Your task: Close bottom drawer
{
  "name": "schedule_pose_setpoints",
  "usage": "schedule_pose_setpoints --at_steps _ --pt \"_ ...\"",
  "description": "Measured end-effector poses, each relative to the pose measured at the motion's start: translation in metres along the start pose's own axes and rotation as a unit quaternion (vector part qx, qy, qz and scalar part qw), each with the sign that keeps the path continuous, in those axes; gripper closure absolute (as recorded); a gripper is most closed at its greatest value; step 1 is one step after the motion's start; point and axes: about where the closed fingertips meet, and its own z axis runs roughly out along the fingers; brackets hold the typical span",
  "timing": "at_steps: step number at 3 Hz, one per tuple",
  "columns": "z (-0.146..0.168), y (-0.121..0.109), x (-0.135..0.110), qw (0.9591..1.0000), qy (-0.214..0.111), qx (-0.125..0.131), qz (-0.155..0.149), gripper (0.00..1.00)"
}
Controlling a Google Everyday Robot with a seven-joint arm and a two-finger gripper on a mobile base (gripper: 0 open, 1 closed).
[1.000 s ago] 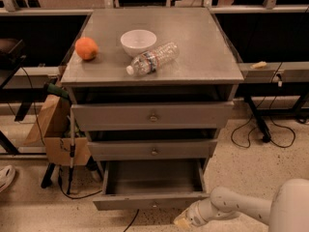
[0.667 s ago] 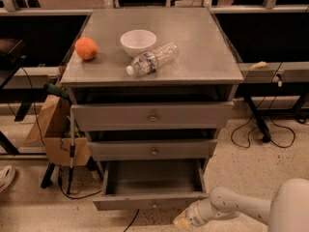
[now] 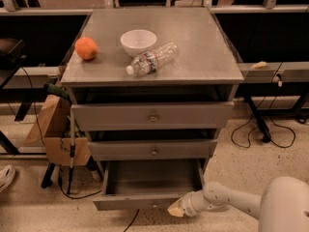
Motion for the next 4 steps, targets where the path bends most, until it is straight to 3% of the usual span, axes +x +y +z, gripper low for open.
schedule_pose_setpoints --at_steps 1,3,4 --pt "0.01 -0.024 -0.015 0.9996 -0.01 0.025 -0.003 1.0" --pt "0.016 -0.038 -0.019 0.999 -0.01 0.043 -0.001 1.0" --pt "0.014 -0.042 -0.02 0.9986 -0.014 0.051 0.0 0.81"
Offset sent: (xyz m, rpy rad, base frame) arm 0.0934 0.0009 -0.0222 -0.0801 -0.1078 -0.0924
